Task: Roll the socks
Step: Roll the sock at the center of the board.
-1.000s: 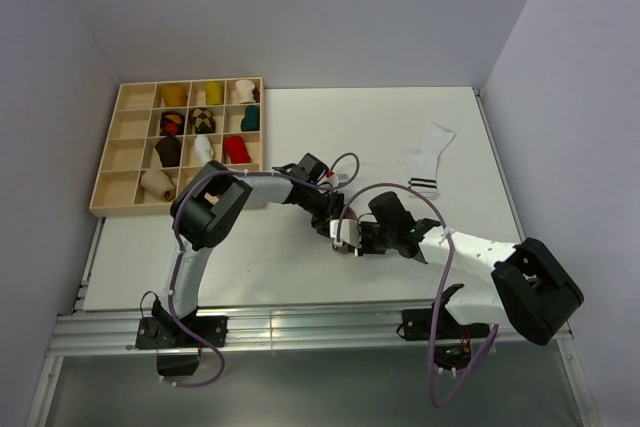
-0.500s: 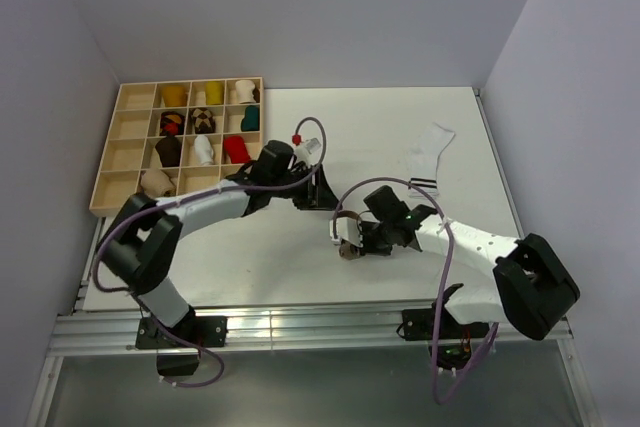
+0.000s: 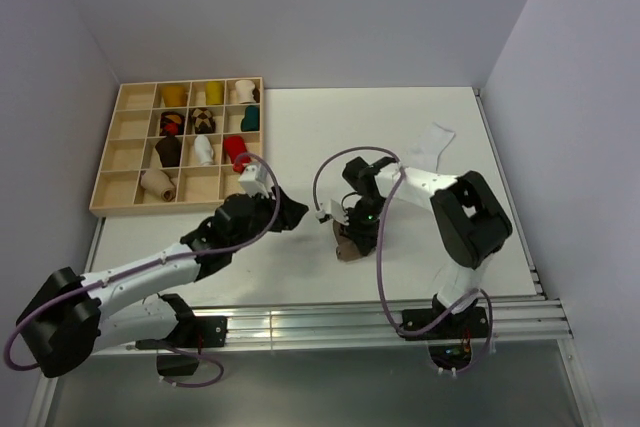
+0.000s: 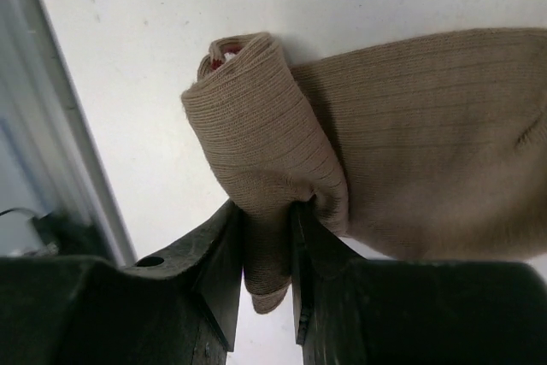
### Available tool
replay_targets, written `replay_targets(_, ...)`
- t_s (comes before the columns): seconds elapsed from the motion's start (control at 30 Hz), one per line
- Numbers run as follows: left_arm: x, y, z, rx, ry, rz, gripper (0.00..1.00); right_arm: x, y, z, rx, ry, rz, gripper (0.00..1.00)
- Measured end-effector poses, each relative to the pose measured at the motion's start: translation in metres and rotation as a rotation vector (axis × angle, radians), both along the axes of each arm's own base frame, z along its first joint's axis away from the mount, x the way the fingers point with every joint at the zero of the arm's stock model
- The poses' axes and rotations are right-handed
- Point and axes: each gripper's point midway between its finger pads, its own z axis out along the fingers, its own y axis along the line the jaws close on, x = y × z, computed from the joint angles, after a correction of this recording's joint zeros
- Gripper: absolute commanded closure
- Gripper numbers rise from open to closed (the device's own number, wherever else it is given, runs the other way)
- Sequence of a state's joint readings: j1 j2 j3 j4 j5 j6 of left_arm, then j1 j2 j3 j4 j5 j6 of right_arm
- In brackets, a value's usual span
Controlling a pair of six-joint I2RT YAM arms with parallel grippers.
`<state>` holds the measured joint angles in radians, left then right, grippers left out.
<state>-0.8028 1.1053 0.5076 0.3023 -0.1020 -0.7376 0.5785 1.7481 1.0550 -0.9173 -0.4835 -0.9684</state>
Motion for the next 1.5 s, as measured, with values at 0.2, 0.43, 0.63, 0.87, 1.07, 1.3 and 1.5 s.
replay_targets(0.2, -0.029, -0.022, -0.013, 0.128, -0.134, -0.065, 0.44, 0.001, 0.003, 0.002, -0.039, 0.225, -0.055, 0.78)
replay_targets(0.43, -0.046, -0.066, -0.055, 0.374, -0.198, -0.244, 0.41, 0.003, 0.005, 0.003, -0.068, 0.436, -0.131, 0.77)
replay_targets(0.63, -0.045, -0.109, -0.063, 0.447, -0.235, -0.398, 0.36, 0.007, 0.003, 0.004, -0.064, 0.562, -0.197, 0.76)
replay_targets(0.87, -0.053, -0.139, -0.096, 0.513, -0.207, -0.559, 0.37, 0.009, 0.002, 0.005, -0.057, 0.6, -0.226, 0.76)
replay_targets(1.07, -0.059, -0.136, -0.112, 0.546, -0.185, -0.607, 0.39, 0.008, 0.002, 0.004, -0.063, 0.617, -0.235, 0.76)
replay_targets(1.3, -0.054, -0.134, -0.114, 0.538, -0.169, -0.614, 0.44, 0.009, 0.0, 0.004, -0.068, 0.649, -0.272, 0.73)
replay_targets(1.5, -0.05, -0.141, -0.124, 0.552, -0.135, -0.623, 0.81, 0.012, -0.002, 0.004, -0.066, 0.65, -0.286, 0.64)
